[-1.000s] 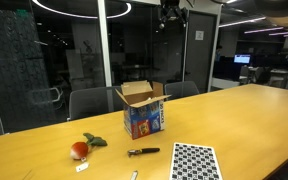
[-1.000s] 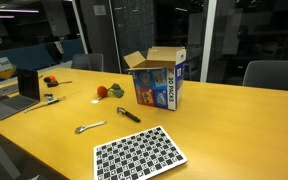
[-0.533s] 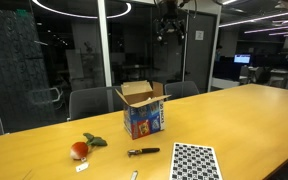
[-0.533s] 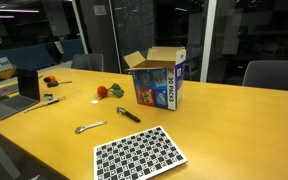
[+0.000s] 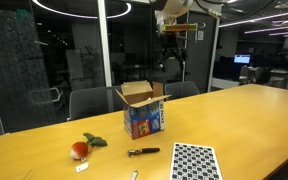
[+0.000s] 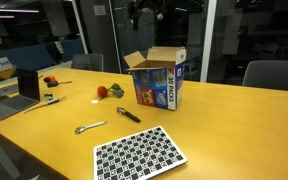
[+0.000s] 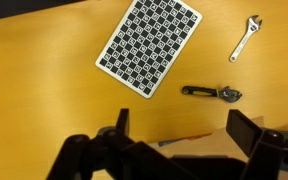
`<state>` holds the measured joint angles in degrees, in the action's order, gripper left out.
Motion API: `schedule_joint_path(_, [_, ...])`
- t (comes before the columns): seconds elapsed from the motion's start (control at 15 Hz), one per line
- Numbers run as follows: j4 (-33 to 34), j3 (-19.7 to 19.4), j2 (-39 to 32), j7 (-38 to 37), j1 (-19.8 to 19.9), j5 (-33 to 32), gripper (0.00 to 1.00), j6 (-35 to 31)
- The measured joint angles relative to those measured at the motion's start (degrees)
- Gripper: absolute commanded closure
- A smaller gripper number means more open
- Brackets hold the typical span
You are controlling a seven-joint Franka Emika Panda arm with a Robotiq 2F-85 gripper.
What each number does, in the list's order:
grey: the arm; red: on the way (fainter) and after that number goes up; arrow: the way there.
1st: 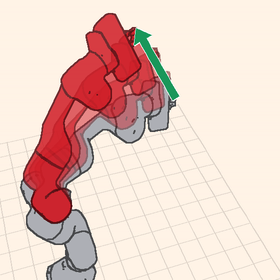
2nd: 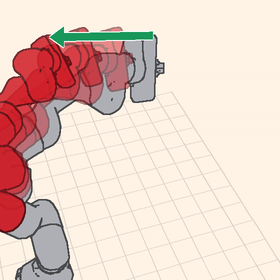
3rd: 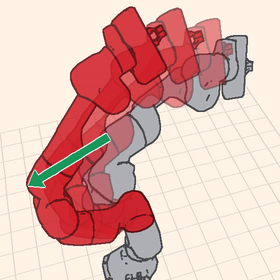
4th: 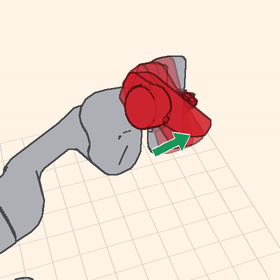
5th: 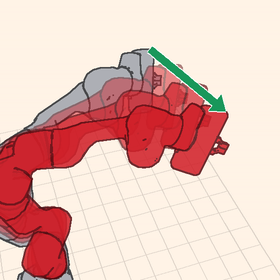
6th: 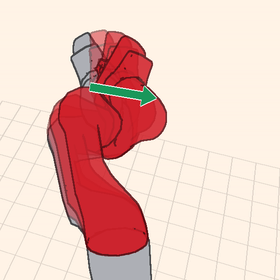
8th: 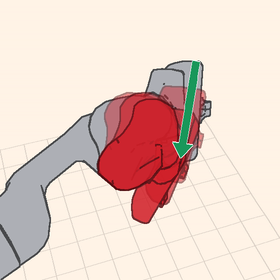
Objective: Put the rope in the box
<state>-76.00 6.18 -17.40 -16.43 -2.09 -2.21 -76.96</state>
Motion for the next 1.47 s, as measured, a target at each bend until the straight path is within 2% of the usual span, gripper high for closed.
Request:
schedule_joint_path(0.47, [-21.9, -3.0, 6.0, -1.1, 0.5, 3.6, 0.0, -14.3])
schedule_joint_path(0.73, [-34.4, -3.6, 12.4, -1.7, 0.5, 3.9, 0.0, -22.8])
schedule_joint_path(1.0, [-47.3, -3.7, 19.9, -2.4, 0.5, 4.0, 0.0, -27.3])
schedule_joint_path(1.07, [-49.2, -3.7, 21.0, -2.4, 0.5, 4.0, 0.0, -27.5])
schedule_joint_path(1.47, [-48.4, -3.7, 20.1, -2.4, 0.5, 4.0, 0.0, -27.5])
